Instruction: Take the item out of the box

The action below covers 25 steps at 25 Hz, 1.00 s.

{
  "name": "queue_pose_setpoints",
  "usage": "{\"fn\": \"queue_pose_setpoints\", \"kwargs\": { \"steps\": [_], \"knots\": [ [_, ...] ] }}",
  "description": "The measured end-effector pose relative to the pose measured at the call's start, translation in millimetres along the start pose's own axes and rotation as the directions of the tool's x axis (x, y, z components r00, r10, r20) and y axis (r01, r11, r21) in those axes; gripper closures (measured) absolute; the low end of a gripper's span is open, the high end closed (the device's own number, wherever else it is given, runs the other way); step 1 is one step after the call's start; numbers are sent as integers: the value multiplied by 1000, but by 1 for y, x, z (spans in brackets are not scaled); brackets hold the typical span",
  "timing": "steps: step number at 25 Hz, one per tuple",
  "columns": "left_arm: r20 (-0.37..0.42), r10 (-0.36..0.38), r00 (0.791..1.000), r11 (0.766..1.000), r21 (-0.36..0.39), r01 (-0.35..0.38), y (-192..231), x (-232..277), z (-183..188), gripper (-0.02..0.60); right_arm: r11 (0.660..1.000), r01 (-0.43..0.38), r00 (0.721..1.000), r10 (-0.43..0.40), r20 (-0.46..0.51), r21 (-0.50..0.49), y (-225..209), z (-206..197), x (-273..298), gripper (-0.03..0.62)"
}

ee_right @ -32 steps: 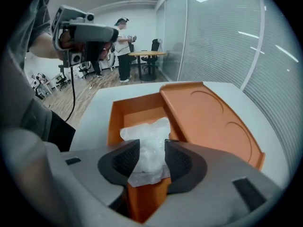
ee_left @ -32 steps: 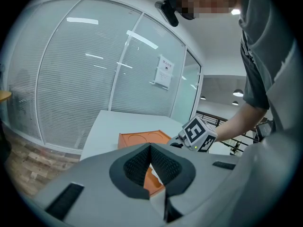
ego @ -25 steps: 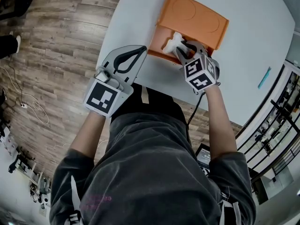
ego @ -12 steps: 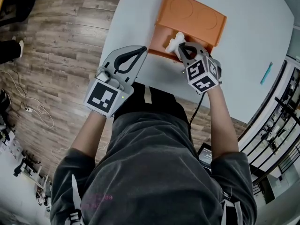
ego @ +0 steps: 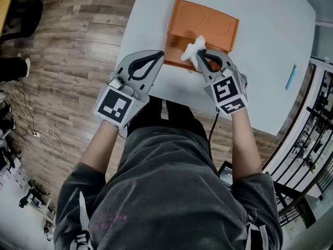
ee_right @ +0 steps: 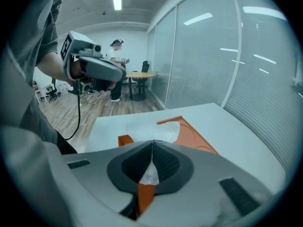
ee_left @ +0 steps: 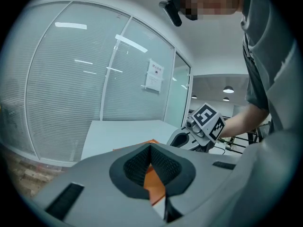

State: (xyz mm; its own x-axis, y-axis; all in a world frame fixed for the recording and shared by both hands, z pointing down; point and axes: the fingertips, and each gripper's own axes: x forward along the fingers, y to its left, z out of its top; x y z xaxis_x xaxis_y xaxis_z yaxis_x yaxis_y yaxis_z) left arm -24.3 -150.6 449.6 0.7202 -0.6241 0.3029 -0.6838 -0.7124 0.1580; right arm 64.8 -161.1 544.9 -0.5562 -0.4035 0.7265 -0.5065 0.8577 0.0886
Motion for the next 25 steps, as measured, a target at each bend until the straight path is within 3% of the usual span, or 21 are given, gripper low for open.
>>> {"fn": "queue_pose_setpoints", "kwargs": {
  "steps": [7,15,25],
  "knots": [
    [54,-26,998,997,68,22,5,0,44,580,993,114,983,-118,140,31,-27,61,-50,585],
    [105,-49,993,991,132,35,-1,4,81,580,976,192,940,-213,266,103,-44,94,-103,586],
    [170,-86,982,982,182,55,-4,6,142,580,957,262,878,-289,381,122,-67,151,-157,586]
  ]
}}
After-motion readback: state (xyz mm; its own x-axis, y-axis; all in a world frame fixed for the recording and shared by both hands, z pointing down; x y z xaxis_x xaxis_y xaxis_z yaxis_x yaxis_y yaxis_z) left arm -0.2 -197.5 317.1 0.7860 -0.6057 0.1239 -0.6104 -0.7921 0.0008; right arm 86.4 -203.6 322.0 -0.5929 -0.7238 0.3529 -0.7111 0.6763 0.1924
